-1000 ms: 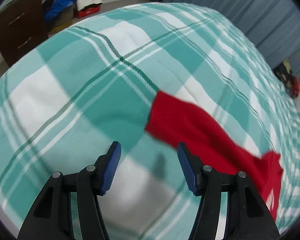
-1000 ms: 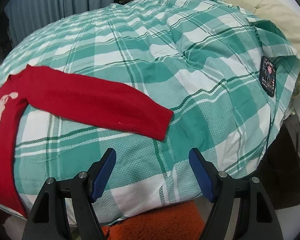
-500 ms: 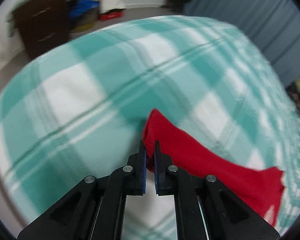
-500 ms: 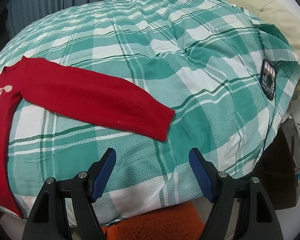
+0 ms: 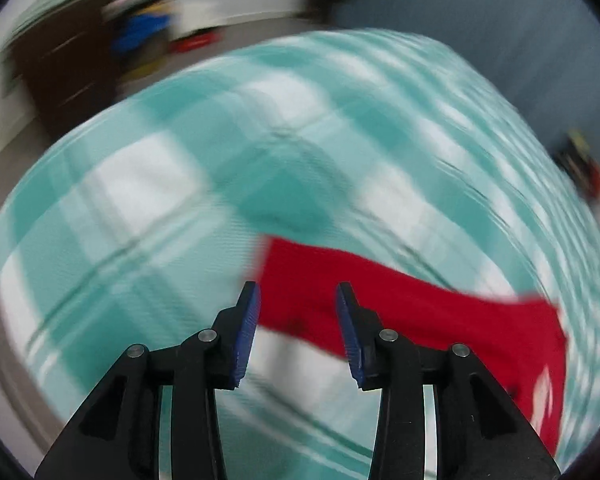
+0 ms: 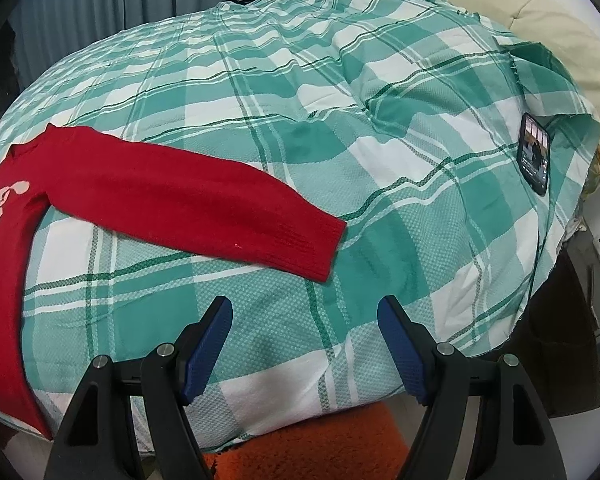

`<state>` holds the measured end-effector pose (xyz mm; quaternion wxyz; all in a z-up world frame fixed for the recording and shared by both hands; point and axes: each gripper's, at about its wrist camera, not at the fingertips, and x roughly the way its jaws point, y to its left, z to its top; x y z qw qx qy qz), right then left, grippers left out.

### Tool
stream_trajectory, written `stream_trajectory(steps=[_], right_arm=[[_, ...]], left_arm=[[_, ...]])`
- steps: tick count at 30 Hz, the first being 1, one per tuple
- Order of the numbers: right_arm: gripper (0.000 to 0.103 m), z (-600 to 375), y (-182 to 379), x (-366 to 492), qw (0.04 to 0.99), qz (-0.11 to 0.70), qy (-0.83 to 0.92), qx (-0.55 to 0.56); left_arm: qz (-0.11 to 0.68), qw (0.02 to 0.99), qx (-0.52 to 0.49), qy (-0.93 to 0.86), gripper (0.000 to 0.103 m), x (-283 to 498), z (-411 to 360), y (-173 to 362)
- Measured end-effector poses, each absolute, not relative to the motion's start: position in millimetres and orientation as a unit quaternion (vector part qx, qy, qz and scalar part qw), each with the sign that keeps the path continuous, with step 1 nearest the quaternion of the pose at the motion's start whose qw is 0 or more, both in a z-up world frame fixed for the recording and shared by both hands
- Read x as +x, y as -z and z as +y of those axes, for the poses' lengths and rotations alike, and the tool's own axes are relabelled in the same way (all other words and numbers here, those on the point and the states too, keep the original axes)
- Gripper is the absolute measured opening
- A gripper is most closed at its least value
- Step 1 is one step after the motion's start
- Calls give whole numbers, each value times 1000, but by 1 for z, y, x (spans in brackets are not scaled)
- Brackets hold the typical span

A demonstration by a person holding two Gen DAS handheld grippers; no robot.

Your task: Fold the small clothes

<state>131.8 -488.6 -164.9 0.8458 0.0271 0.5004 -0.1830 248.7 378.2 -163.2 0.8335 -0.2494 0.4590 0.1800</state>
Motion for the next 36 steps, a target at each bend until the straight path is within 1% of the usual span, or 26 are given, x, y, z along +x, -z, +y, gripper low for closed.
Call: stream_trajectory(steps=[2, 4, 5, 6, 7, 8, 12, 14, 16, 18, 21, 22, 23, 24, 25, 26, 27, 28, 29, 30, 31, 32, 33, 34, 35, 36], right_arm=[[75, -486, 167, 136, 843, 507, 181, 21], [75, -481, 168, 137, 842, 510, 177, 8], [75, -479, 168, 136, 842, 509, 177, 4], [75, -477, 167, 136, 843, 507, 177, 0], [75, -477, 166, 135, 844, 505, 179, -2], [75, -477, 166, 133, 845, 503, 179, -1], [75, -483, 165, 131, 847, 501, 179, 10], [75, -488, 166, 134, 846, 504, 175, 21], [75, -489, 168, 137, 844, 507, 172, 27], [75, -486, 168, 139, 843, 509, 170, 21], [75, -481, 166, 136, 847, 503, 173, 9], [75, -480, 165, 135, 848, 501, 173, 9], [75, -481, 164, 134, 849, 499, 175, 10], [75, -481, 164, 134, 849, 498, 175, 11], [75, -482, 164, 133, 850, 497, 175, 12], [75, -483, 163, 133, 850, 497, 174, 13], [75, -484, 163, 132, 851, 496, 173, 14], [75, -486, 162, 131, 852, 494, 172, 17], [75, -489, 161, 130, 853, 492, 173, 24], [75, -491, 161, 130, 854, 490, 172, 30], [75, -494, 161, 130, 854, 489, 172, 39], [75, -495, 161, 130, 854, 489, 172, 44], [75, -496, 161, 131, 854, 489, 172, 48], [74, -496, 162, 131, 853, 490, 171, 49], [75, -495, 162, 131, 853, 490, 170, 48], [75, -494, 162, 131, 854, 490, 169, 44]], left_arm=[[464, 853, -187, -148, 40, 274, 342, 162], [488, 852, -146, -122, 39, 295, 312, 177], [518, 838, -115, -129, 34, 299, 304, 191], [566, 806, -66, -162, 14, 301, 299, 217], [583, 791, -40, -179, 14, 294, 301, 231], [572, 800, -31, -179, 13, 287, 302, 228], [573, 799, -64, -170, 14, 265, 322, 190], [555, 818, -96, -119, 22, 276, 322, 166], [549, 825, -112, -67, 36, 300, 308, 156], [564, 819, -105, -21, 45, 326, 285, 160], [601, 797, -59, -19, 45, 374, 247, 200], [611, 788, -27, -71, 46, 390, 246, 219], [607, 785, -15, -126, 49, 399, 254, 231], [596, 785, -43, -164, 63, 400, 268, 235], [586, 783, -75, -192, 68, 399, 284, 235], [577, 778, -105, -225, 68, 394, 303, 233], [575, 774, -120, -234, 63, 389, 313, 231], [569, 776, -139, -233, 53, 383, 322, 225], [558, 783, -159, -223, 52, 375, 327, 217], [546, 794, -177, -200, 53, 366, 329, 206], [535, 807, -183, -171, 58, 358, 327, 194], [526, 820, -177, -144, 62, 352, 321, 184], [518, 832, -159, -120, 67, 344, 311, 176], [520, 837, -132, -112, 71, 339, 303, 176], [535, 831, -93, -121, 71, 337, 297, 186], [558, 815, -58, -145, 68, 335, 299, 203]])
